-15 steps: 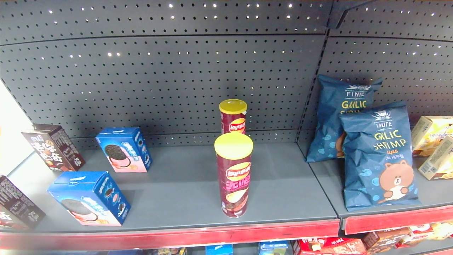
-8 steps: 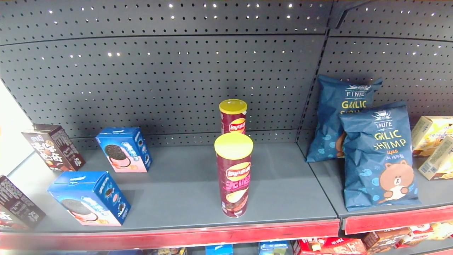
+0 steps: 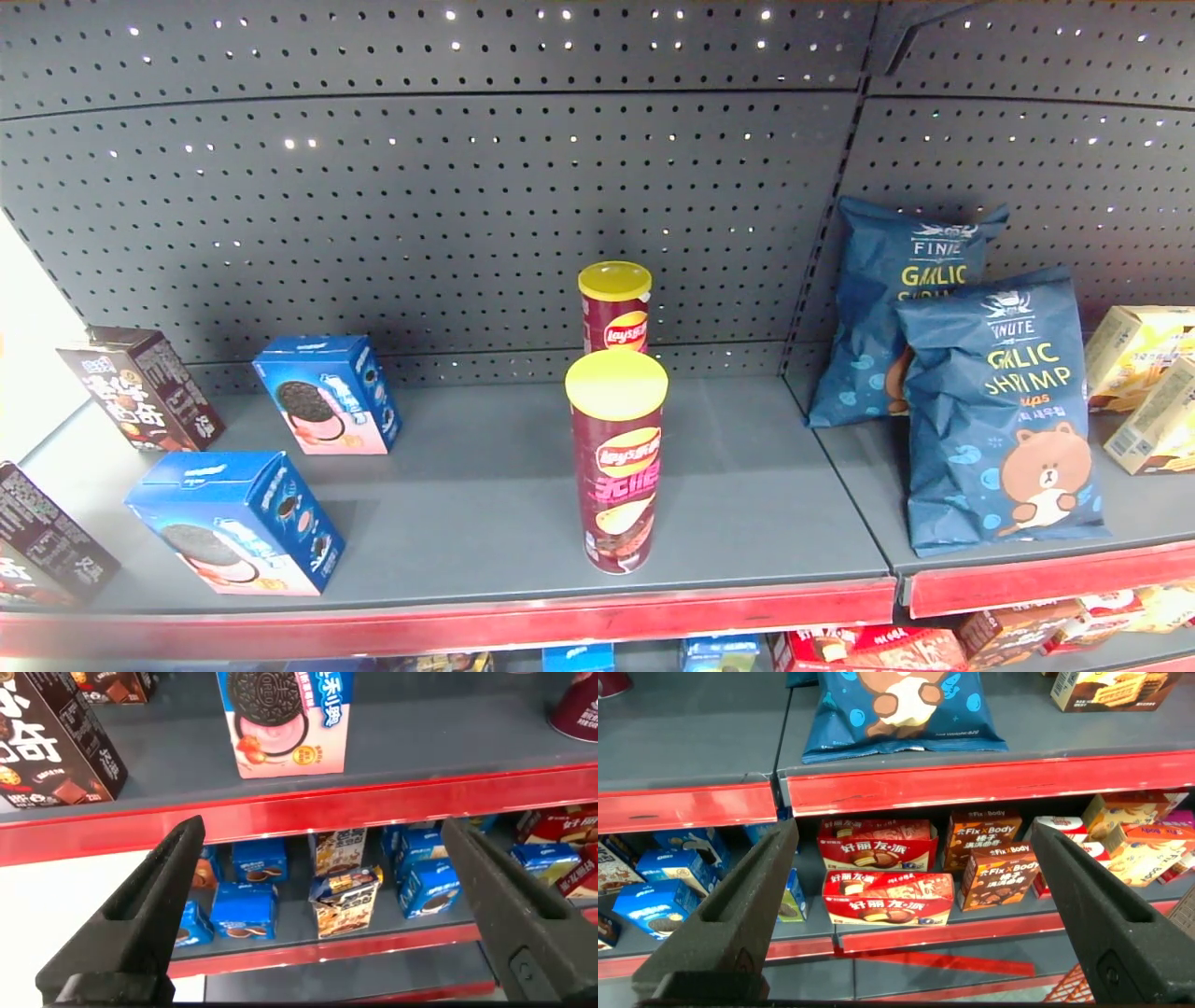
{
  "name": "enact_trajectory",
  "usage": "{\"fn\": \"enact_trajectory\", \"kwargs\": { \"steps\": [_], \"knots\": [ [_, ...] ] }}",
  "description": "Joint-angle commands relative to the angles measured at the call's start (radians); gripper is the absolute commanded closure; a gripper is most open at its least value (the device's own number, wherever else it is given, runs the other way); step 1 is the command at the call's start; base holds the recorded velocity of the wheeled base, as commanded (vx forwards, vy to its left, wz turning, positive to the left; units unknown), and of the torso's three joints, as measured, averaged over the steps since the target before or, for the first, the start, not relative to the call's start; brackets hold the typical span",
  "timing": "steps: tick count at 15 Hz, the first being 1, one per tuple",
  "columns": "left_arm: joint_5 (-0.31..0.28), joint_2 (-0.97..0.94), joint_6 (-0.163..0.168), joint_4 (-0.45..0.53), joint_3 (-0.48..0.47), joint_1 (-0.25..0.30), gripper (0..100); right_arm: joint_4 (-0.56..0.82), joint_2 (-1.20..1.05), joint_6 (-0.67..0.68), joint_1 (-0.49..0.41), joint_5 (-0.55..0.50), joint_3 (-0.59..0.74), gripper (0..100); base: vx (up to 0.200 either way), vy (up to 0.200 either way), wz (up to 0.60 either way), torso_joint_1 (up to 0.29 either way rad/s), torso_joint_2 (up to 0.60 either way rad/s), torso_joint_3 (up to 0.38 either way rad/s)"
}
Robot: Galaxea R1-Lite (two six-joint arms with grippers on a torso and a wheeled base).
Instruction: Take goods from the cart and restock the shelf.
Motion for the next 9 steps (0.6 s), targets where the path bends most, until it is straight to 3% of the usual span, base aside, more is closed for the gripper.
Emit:
{"fn": "enact_trajectory", "kwargs": {
  "steps": [1,3,4,7,9],
  "knots": [
    [-0.001,0.006,0.0,-0.002,0.0,0.002,0,0.0,0.002,0.0,0.0,0.0,0.0,0,0.0,0.0,0.0,0.0,0.0,0.0],
    [-0.013,0.011,0.0,-0.002,0.0,0.077,0,0.0,0.002,0.0,0.0,0.0,0.0,0,0.0,0.0,0.0,0.0,0.0,0.0],
    [-0.044,-0.012,0.02,0.0,0.0,0.12,0,0.0,0.002,0.0,0.0,0.0,0.0,0,0.0,0.0,0.0,0.0,0.0,0.0],
    [-0.047,-0.095,0.022,-0.002,0.0,0.074,0,0.0,0.002,0.0,0.0,0.0,0.0,0,0.0,0.0,0.0,0.0,0.0,0.0],
    [-0.03,-0.095,-0.007,-0.002,0.0,0.074,0,0.0,0.002,0.0,0.0,0.0,0.0,0,0.0,0.0,0.0,0.0,0.0,0.0]
  ]
}}
